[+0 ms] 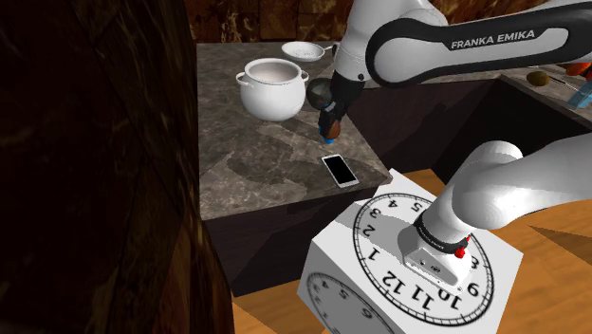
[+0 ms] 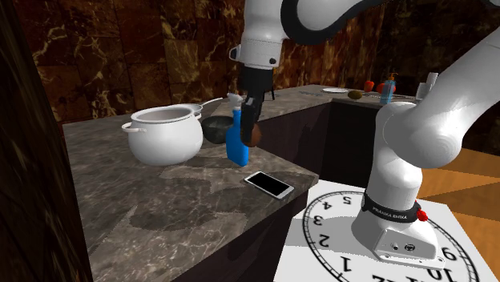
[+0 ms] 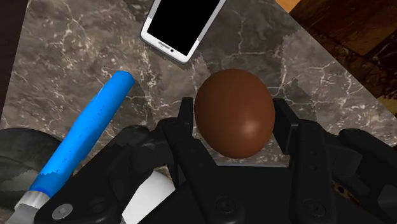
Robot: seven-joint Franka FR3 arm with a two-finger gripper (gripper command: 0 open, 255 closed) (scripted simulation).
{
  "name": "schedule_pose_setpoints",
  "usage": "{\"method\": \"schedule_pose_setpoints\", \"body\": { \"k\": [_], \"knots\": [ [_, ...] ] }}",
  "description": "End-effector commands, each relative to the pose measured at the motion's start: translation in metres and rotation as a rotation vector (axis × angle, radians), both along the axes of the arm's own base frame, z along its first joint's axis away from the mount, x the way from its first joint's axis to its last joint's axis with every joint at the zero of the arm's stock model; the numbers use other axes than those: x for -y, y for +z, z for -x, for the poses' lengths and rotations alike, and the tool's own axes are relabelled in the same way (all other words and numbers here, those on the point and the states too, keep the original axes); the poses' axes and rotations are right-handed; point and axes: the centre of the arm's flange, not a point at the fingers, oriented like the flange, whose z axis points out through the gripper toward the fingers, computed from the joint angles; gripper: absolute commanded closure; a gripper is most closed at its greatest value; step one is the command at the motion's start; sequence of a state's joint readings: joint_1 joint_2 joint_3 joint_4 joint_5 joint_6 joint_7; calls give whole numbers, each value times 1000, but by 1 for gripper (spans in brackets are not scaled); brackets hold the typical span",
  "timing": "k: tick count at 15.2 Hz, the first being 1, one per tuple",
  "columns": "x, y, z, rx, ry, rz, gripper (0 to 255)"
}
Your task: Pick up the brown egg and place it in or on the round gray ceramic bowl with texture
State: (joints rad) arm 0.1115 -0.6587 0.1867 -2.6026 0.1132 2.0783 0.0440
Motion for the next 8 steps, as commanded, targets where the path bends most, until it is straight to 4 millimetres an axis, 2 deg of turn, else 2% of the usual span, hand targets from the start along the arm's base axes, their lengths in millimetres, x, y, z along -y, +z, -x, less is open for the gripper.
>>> {"method": "schedule_pose_setpoints", "body": {
  "k": [1, 5, 8],
  "knots": [
    [1, 11, 0, 0, 0, 0, 255],
    [1, 29, 0, 0, 0, 0, 255],
    [30, 30, -26, 0, 0, 0, 255]
  ]
}}
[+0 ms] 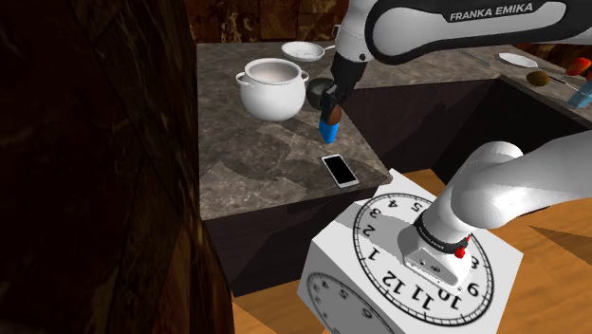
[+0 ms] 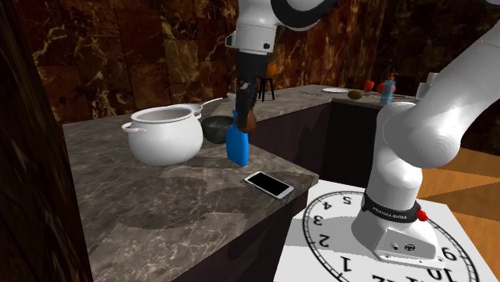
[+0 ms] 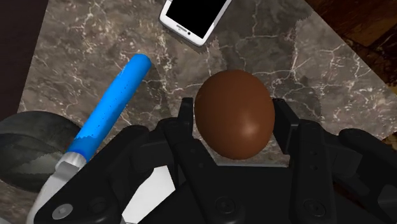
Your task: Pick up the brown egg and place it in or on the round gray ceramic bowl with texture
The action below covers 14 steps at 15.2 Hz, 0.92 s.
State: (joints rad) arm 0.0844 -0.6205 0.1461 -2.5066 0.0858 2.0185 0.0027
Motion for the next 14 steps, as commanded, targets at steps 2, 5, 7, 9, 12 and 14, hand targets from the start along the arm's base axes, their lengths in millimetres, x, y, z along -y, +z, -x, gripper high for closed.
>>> {"method": "schedule_pose_setpoints", "body": {
  "k": [2, 5, 7, 9, 12, 14],
  "knots": [
    [31, 2, -24, 0, 0, 0, 255],
    [61, 2, -50, 0, 0, 0, 255],
    [80, 3, -68, 0, 0, 0, 255],
    [100, 3, -85, 0, 0, 0, 255],
    [130, 4, -111, 0, 0, 0, 255],
    [149, 4, -129, 0, 0, 0, 255]
  ]
}}
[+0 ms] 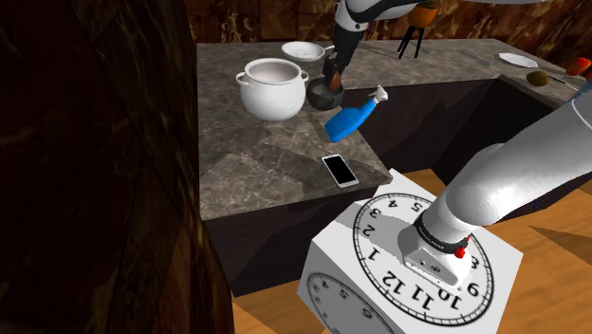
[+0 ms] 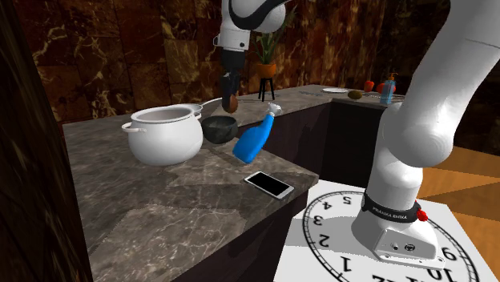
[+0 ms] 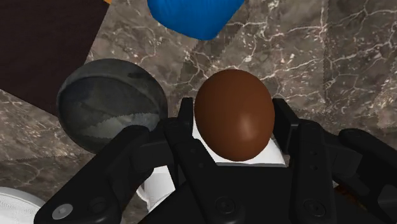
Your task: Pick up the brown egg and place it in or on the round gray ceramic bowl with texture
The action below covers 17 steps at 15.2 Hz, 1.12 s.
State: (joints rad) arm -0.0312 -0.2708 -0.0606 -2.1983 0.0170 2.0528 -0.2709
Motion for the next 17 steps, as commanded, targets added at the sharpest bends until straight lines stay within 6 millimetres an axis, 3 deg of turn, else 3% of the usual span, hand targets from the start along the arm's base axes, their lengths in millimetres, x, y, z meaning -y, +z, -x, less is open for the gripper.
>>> {"method": "schedule_pose_setpoints", "body": {
  "k": [1, 13, 17],
  "knots": [
    [19, -3, -20, 0, 1, 1, 255],
    [138, 0, -125, 0, 1, 1, 255],
    [138, -22, -125, 0, 1, 1, 255]
  ]
}}
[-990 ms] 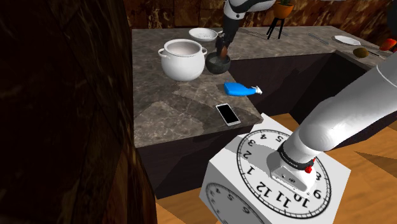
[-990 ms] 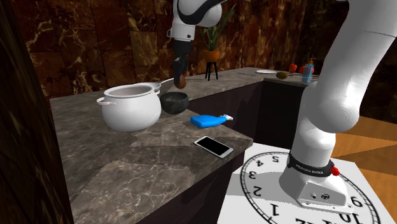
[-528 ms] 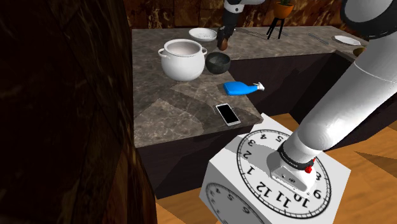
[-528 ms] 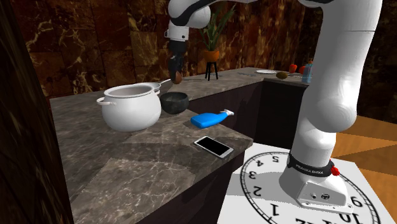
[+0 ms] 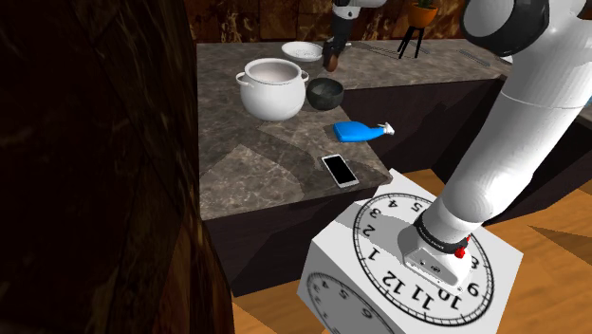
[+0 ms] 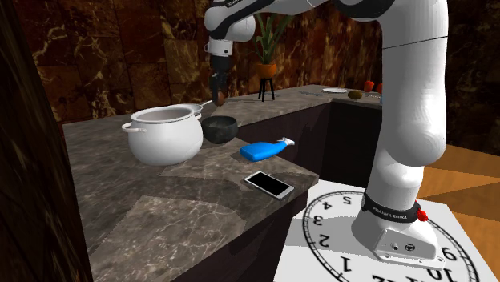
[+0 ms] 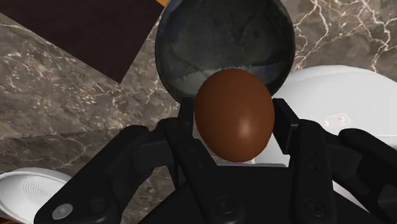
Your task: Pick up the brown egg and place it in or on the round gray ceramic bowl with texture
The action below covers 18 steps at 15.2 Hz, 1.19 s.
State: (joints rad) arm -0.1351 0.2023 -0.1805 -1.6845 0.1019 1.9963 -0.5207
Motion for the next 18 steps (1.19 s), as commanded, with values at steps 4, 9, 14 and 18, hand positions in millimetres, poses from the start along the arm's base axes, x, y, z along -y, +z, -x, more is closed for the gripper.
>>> {"method": "schedule_pose_setpoints", "body": {
  "k": [4, 9, 14, 18],
  "knots": [
    [0, -26, 0, 1, 0, 0, 255],
    [0, -52, 0, 1, 0, 0, 255],
    [0, -59, 0, 1, 0, 0, 255],
    [0, -59, 0, 1, 0, 0, 255]
  ]
}}
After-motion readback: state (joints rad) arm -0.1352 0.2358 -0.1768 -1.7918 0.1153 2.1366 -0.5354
